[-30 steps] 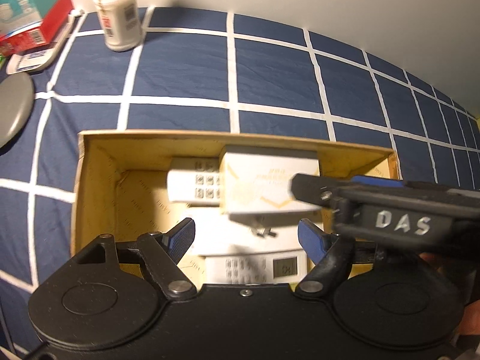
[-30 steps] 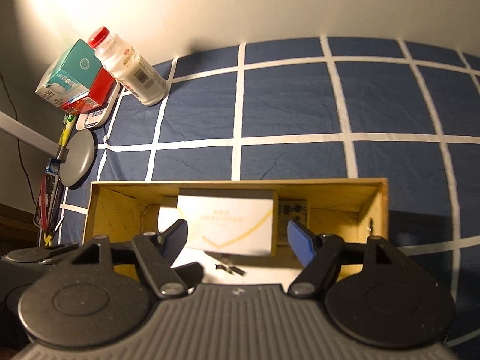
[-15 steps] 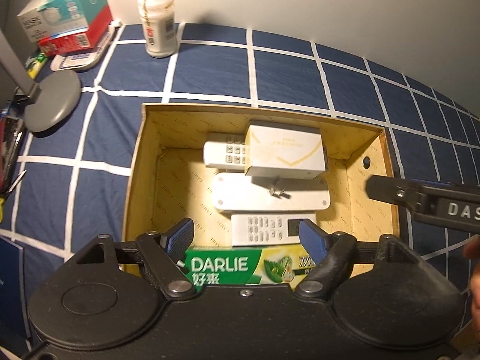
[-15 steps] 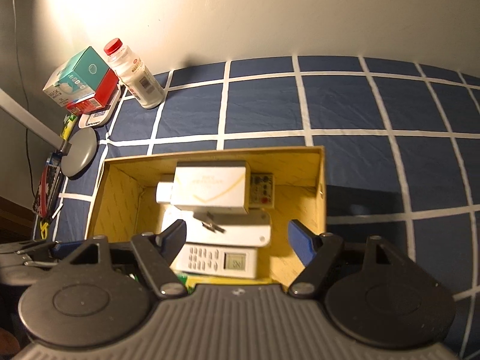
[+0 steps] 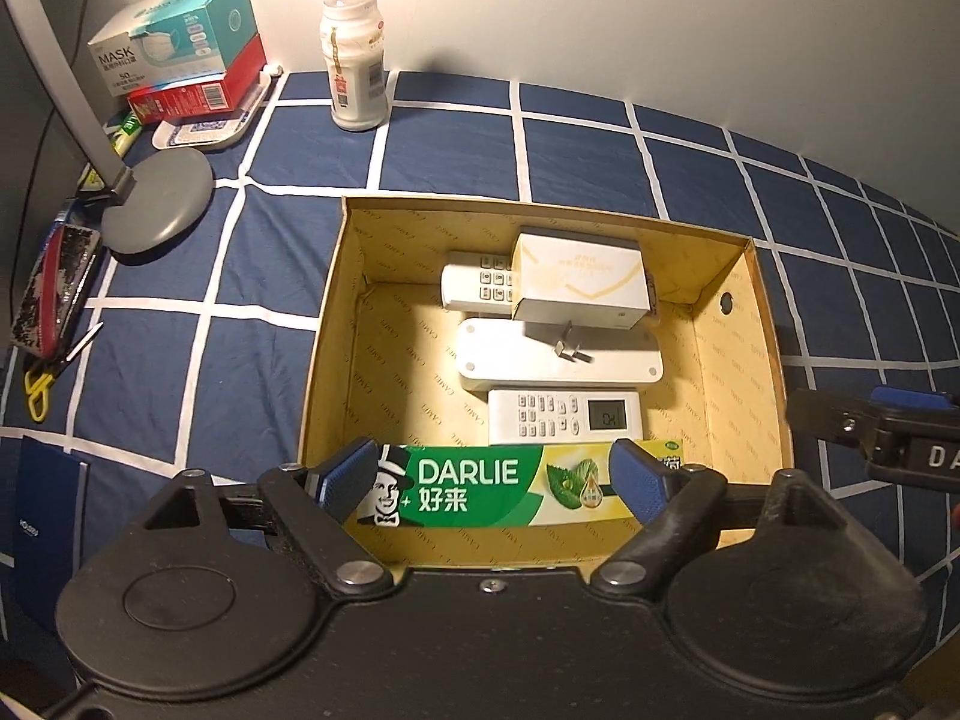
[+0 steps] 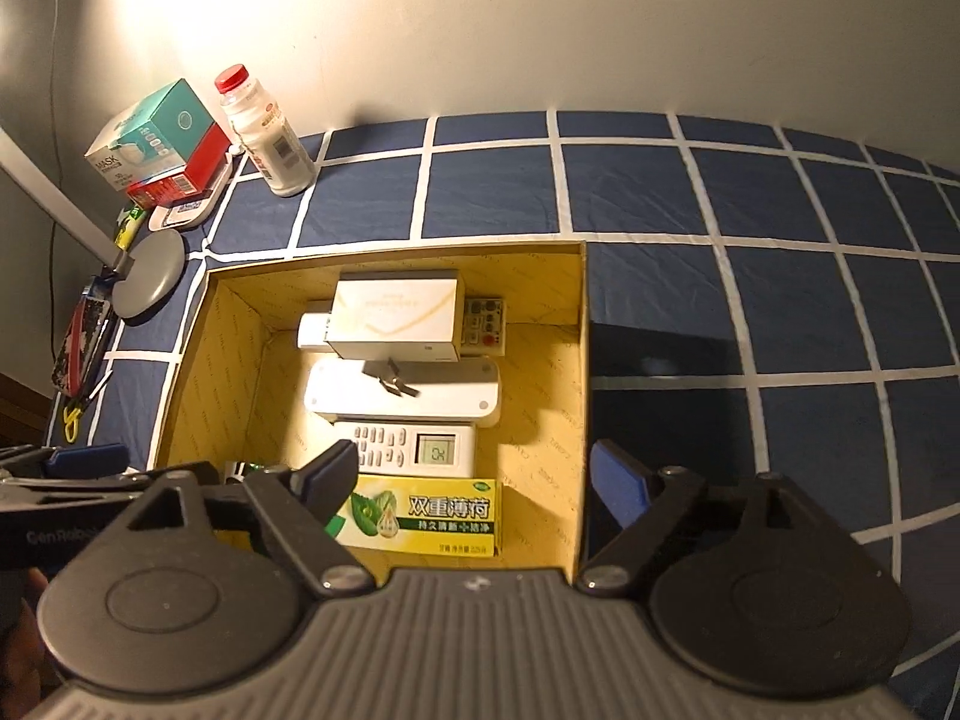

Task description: Organize objects

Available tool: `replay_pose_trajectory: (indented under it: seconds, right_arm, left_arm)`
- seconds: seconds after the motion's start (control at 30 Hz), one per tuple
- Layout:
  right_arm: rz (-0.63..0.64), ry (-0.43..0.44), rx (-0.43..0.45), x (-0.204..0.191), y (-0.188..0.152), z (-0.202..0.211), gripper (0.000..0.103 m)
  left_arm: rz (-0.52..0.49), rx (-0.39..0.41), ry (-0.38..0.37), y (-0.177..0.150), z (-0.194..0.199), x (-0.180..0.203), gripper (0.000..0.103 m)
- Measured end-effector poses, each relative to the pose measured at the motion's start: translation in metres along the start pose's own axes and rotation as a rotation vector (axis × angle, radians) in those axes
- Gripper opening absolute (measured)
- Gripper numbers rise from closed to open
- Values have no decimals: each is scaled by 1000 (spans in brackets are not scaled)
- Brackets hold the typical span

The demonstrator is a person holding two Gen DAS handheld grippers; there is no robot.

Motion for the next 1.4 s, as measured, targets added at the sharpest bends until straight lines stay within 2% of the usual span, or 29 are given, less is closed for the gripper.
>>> replay_pose_trajectory:
  seconds: [0.07, 0.2, 0.53, 0.63, 1.4]
  right_arm:
    - [1, -9, 5, 1, -3, 5, 89]
    - [1, -20, 4, 5, -11, 12, 91]
    - [-22, -20, -14, 10, -32, 20, 98]
    - [-28, -15, -18, 11, -36, 21, 103]
    - [-3, -26, -71, 6, -50, 22, 103]
  left_arm:
    - [-6, 7, 1, -3, 4, 1, 89]
    - [-14, 15, 6, -8, 11, 2, 90]
    - [-25, 19, 40, -23, 22, -3, 103]
    - [-25, 10, 48, -25, 24, -6, 103]
    - [-26, 11, 78, -32, 30, -18, 103]
Point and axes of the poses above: each gripper's, at about its wrist camera, not at the fingertips, and z roughly against the way its jaws point, x to its right, y to its top, the point moved 3 cm from there along -z, roughly the way its jaws point, and after that the axes turned 12 degrees about x, right-handed, at the moved point
